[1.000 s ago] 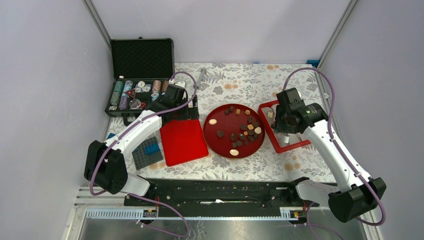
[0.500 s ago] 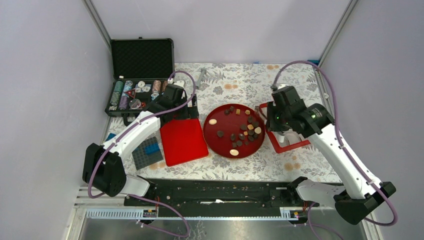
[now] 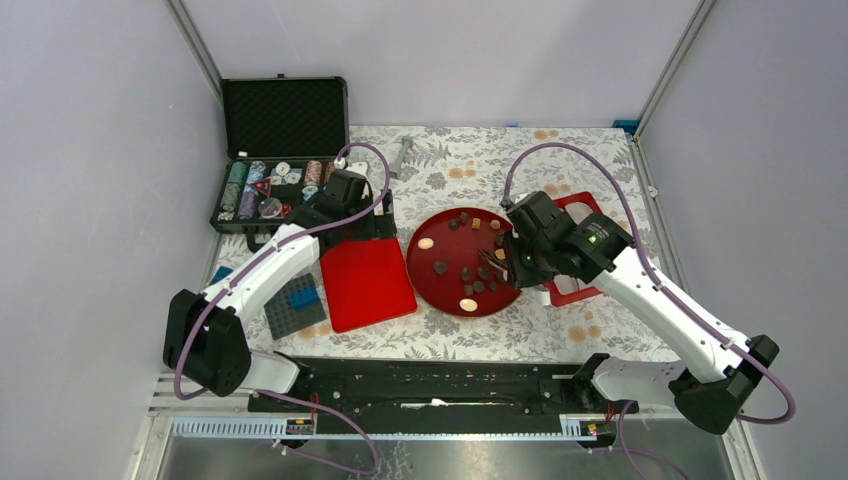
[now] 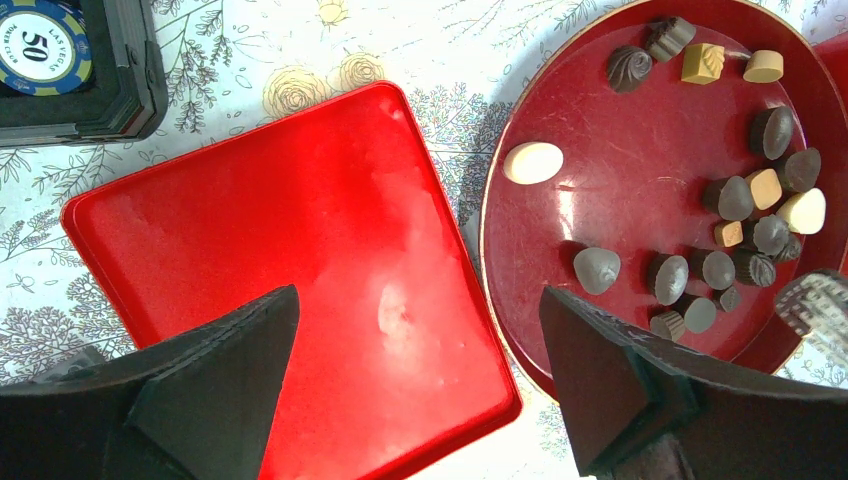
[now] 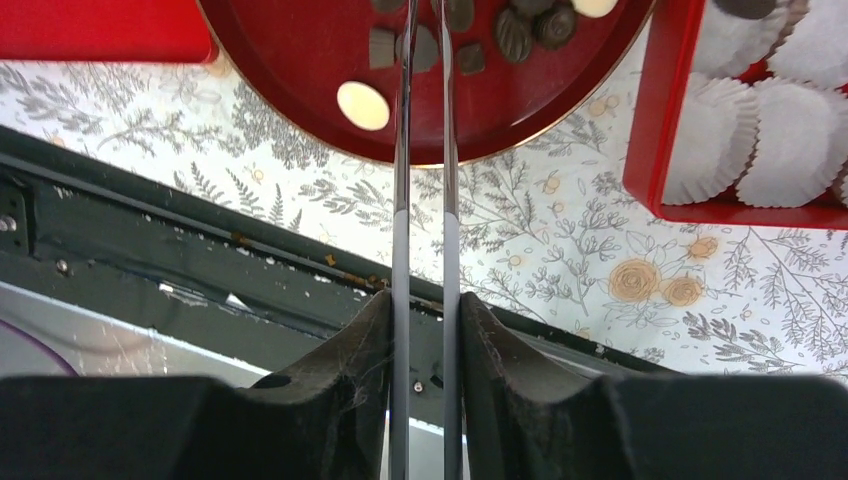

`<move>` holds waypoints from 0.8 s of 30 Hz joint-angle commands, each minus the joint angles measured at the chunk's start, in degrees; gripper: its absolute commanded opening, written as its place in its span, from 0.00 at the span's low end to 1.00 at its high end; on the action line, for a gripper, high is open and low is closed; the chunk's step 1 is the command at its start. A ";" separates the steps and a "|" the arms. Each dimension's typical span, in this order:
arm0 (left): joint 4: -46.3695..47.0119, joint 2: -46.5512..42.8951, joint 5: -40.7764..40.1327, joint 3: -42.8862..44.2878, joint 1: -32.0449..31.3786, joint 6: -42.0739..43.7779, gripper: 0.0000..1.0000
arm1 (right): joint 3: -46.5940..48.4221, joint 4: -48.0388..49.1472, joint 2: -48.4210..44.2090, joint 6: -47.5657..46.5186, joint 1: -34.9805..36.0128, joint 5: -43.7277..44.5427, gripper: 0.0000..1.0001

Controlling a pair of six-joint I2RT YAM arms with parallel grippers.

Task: Pack the chocolate

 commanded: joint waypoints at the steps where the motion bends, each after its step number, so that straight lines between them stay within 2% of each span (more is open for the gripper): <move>1: 1.42 -1.62 -0.45 0.18 0.27 -0.65 0.99 | -1.45 -1.83 -0.41 0.10 2.13 -3.04 0.35; 9: 1.51 -1.53 0.14 0.28 0.28 -0.72 0.99 | -4.18 -1.85 0.51 -0.22 2.89 -2.75 0.39; 14: 1.51 -1.37 0.02 -0.01 0.27 -0.93 0.99 | -6.60 -0.37 0.48 -0.02 2.99 -3.74 0.45; 24: 2.36 -1.04 -0.21 -0.78 0.27 -1.04 0.99 | -8.64 1.99 2.11 0.91 4.18 -3.82 0.45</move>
